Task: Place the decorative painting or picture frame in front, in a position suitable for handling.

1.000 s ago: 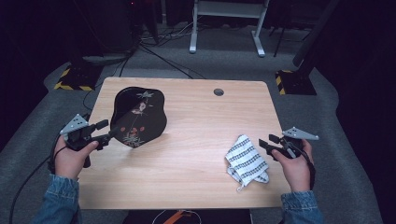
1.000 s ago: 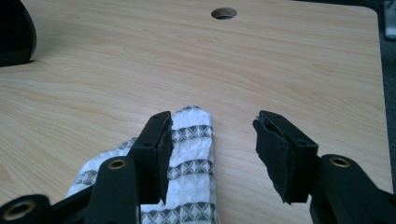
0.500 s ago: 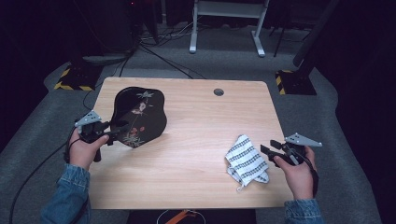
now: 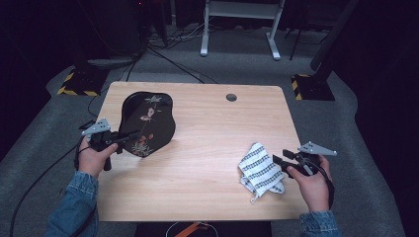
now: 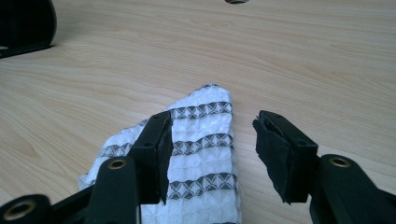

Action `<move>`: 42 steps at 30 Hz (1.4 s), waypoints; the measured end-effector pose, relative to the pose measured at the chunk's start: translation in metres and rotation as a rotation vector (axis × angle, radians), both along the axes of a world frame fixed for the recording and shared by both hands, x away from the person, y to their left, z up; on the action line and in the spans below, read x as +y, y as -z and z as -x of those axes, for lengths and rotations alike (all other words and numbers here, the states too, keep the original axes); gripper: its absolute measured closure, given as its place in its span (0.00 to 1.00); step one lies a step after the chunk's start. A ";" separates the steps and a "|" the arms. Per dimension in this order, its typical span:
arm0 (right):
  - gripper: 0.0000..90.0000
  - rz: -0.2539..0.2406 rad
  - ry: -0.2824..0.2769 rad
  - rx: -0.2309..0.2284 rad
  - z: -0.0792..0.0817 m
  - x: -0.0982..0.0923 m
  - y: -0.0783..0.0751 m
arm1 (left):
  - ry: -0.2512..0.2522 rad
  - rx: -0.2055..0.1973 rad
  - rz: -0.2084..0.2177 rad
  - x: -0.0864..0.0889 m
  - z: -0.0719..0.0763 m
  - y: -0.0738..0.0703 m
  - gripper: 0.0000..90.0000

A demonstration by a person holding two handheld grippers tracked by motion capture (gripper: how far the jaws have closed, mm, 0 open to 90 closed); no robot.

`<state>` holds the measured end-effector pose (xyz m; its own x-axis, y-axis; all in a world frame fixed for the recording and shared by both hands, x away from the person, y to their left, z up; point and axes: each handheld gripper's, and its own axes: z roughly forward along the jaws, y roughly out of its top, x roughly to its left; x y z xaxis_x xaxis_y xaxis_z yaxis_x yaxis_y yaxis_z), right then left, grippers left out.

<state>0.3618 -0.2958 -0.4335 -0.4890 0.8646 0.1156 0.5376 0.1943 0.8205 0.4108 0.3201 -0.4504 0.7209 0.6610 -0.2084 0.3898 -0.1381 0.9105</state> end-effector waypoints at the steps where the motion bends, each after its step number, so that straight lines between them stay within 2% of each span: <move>1: 0.52 0.000 -0.003 -0.003 0.000 0.000 0.000 | -0.005 -0.001 -0.020 -0.002 0.002 -0.001 0.89; 3: 0.52 -0.003 -0.008 -0.003 0.000 0.001 -0.001 | -0.018 0.000 -0.036 -0.005 0.004 -0.003 0.89; 6: 0.52 -0.007 -0.010 -0.005 0.000 0.002 -0.002 | -0.038 -0.001 -0.013 -0.006 0.005 -0.002 0.90; 9: 0.52 -0.002 -0.012 -0.003 0.000 0.002 -0.001 | -0.052 -0.006 -0.007 -0.010 0.007 -0.004 0.90; 12: 0.52 -0.003 -0.014 0.002 0.000 0.001 -0.001 | -0.059 -0.028 -0.028 -0.015 0.009 -0.010 0.90; 14: 0.52 -0.006 -0.012 0.001 0.000 0.001 -0.001 | -0.068 -0.037 -0.027 -0.020 0.011 -0.014 0.90; 18: 0.53 -0.007 -0.015 0.004 0.001 0.002 -0.001 | -0.059 -0.036 -0.020 -0.025 0.013 -0.018 0.90; 19: 0.53 -0.007 -0.015 -0.001 0.001 0.002 -0.002 | -0.058 -0.036 -0.005 -0.027 0.013 -0.019 0.90; 20: 0.53 -0.006 -0.016 -0.003 0.001 0.002 -0.002 | -0.050 -0.037 0.010 -0.031 0.015 -0.022 0.90; 23: 0.53 -0.007 -0.015 -0.001 0.002 0.003 -0.002 | -0.037 -0.045 0.019 -0.035 0.016 -0.026 0.90; 27: 0.53 0.000 -0.020 0.003 0.001 0.004 -0.001 | 0.006 -0.048 0.054 -0.049 0.022 -0.034 0.90; 31: 0.53 -0.004 -0.025 0.002 0.002 0.006 -0.002 | 0.082 -0.041 0.042 -0.067 0.027 -0.038 0.90; 32: 0.53 -0.004 -0.025 0.002 0.002 0.006 -0.002 | 0.082 -0.041 0.042 -0.067 0.027 -0.038 0.90; 36: 0.53 0.000 -0.037 0.004 0.002 0.009 -0.003 | 0.141 -0.029 0.052 -0.083 0.029 -0.037 0.90; 42: 0.53 0.000 -0.042 0.002 0.002 0.011 -0.003 | 0.199 -0.034 0.039 -0.106 0.034 -0.035 0.90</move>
